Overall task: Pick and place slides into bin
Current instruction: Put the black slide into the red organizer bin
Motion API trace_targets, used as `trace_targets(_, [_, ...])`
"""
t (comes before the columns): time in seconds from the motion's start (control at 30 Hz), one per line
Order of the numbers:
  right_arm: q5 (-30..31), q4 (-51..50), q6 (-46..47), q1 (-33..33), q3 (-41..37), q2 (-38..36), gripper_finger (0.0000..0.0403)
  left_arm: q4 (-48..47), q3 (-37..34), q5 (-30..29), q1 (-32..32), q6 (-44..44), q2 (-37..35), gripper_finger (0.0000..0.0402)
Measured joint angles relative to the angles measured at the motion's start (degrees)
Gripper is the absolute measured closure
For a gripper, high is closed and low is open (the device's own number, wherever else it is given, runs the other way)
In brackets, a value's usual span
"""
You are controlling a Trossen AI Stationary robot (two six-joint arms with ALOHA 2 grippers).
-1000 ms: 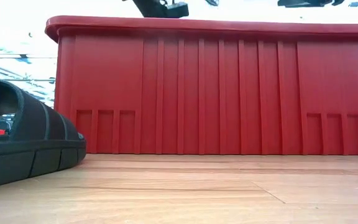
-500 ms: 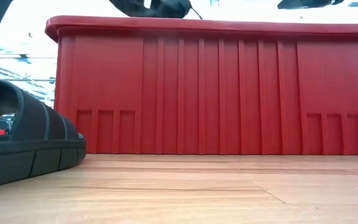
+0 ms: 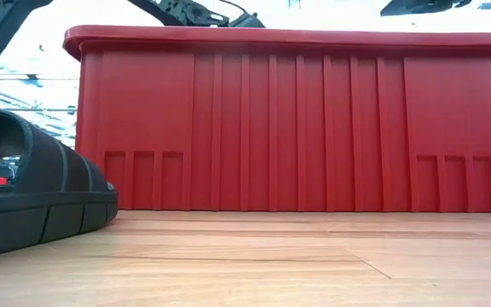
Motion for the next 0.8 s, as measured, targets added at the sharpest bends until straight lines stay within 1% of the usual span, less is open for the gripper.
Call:
trace_targets(0.13, [0.0,0.0,0.2,0.0,0.0,0.1,0.0243,0.7,0.0,0.0,-0.1,0.5,2.2,0.0364])
trace_targets(0.23, [0.0,-0.5,0.8,0.0,0.0,0.1,0.0243,1.9,0.0,2.1,-0.2,0.4,3.8,0.0364])
trace_targets(0.43, [0.0,-1.1,1.4,0.0,0.0,0.1,0.0243,3.1,0.0,2.9,-0.7,0.2,6.1,0.0364])
trace_targets(0.8, [0.0,-1.3,1.5,0.0,0.0,0.1,0.0243,3.7,0.0,3.0,-0.5,-3.6,6.4,0.0364])
